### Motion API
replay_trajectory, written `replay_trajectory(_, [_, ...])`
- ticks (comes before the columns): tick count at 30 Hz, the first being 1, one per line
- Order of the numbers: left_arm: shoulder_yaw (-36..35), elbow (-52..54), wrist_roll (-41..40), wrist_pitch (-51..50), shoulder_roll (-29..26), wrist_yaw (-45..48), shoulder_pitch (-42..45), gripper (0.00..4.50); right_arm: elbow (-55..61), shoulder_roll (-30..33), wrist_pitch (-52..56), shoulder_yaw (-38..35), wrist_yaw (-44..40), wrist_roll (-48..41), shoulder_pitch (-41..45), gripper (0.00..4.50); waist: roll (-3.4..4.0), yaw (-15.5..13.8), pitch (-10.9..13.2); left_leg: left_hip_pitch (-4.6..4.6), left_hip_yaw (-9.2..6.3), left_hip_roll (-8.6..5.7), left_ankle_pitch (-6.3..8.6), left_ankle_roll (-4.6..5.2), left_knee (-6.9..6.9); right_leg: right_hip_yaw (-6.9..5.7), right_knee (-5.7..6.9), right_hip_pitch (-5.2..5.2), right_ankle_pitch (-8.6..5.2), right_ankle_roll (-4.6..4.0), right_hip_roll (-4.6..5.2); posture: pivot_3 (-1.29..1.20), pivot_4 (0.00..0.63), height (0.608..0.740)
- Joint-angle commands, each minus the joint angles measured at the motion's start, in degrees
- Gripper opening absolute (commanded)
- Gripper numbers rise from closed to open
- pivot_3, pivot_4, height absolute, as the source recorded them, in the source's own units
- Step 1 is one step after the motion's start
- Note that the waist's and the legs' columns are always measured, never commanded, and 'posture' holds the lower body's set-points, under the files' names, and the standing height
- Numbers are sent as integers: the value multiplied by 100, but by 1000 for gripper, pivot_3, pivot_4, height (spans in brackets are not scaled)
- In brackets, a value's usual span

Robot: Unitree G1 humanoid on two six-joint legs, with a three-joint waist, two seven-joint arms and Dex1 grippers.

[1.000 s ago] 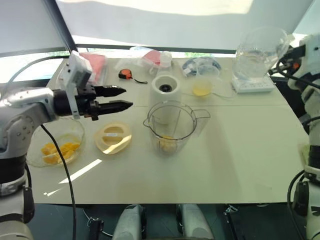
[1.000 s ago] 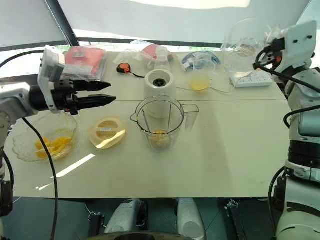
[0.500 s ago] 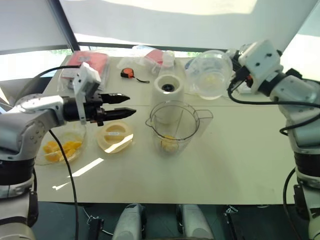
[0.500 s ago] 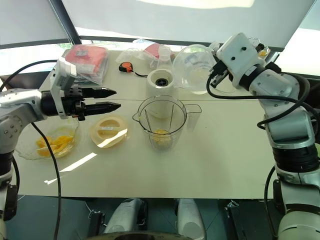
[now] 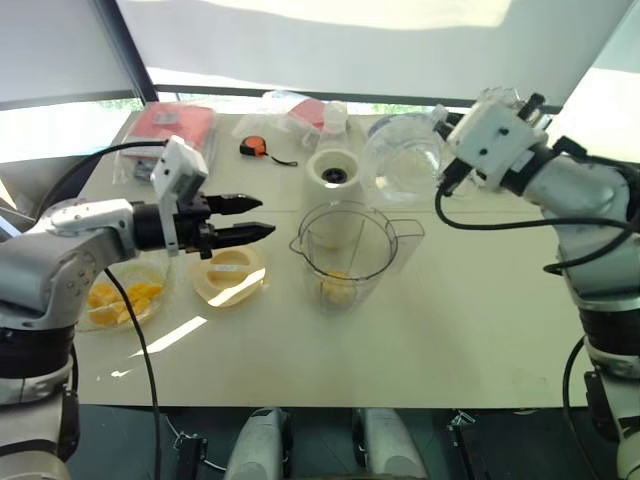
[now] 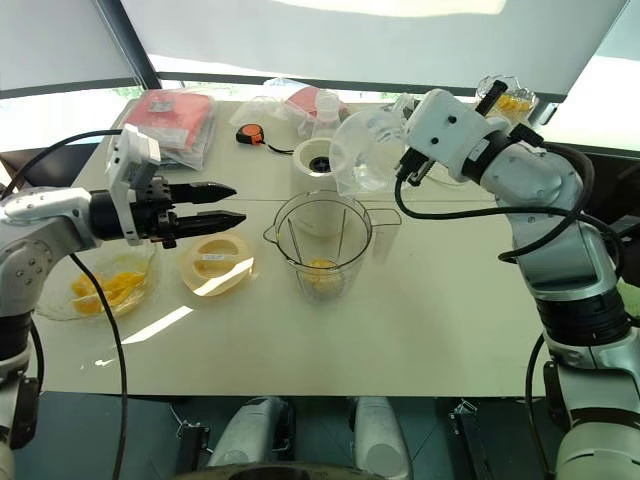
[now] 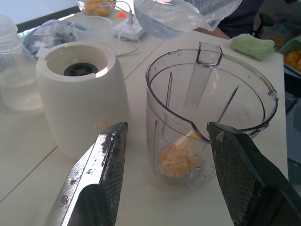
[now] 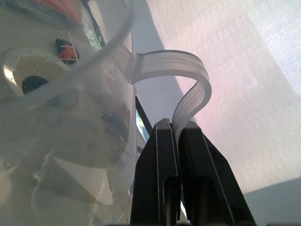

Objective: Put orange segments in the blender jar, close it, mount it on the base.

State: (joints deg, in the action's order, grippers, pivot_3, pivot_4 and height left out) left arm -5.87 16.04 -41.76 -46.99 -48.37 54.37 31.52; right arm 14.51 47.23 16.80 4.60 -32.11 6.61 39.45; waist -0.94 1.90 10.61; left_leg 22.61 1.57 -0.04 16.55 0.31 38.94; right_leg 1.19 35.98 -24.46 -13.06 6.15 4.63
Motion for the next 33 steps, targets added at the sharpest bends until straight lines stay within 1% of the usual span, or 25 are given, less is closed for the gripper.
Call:
replay_trajectory(1, [-100,156,-20,38,-22,-24,73,2773,243,137,-338,-41,-87,295,265,47,0,0,0,0,0,-1,0,0,0,0,0,0,0,0,0,0,150,740])
replay_trajectory(9, [-58,142,-16,34,-4,-13,111,2773,183,142,-974,55,-134,842,383,47,0,5,0,0,0,-1,0,0,0,-1,1,0,0,0,0,0,150,740])
replay_trajectory(27, [16,172,4,37,23,-50,122,2773,-141,79,-2137,22,114,1725,649,47,0,10,0,0,0,-2,0,-1,1,-1,2,0,0,-1,0,0,150,740])
replay_trajectory(30, [19,173,5,45,24,-41,113,2773,-173,-7,-2086,-30,61,1657,628,47,0,11,0,-1,0,-2,0,-1,1,-1,2,0,0,-1,0,0,150,740])
replay_trajectory(31, [20,172,7,49,24,-37,110,2773,-165,-101,-1931,-85,8,1506,601,47,0,15,0,-1,0,-2,0,-1,1,-1,3,0,0,0,0,0,150,740])
replay_trajectory(33, [27,167,20,62,24,-35,106,2773,-19,-438,-1148,-307,-162,997,525,47,0,26,0,-1,0,-2,0,-1,1,-1,3,0,0,0,0,0,150,740])
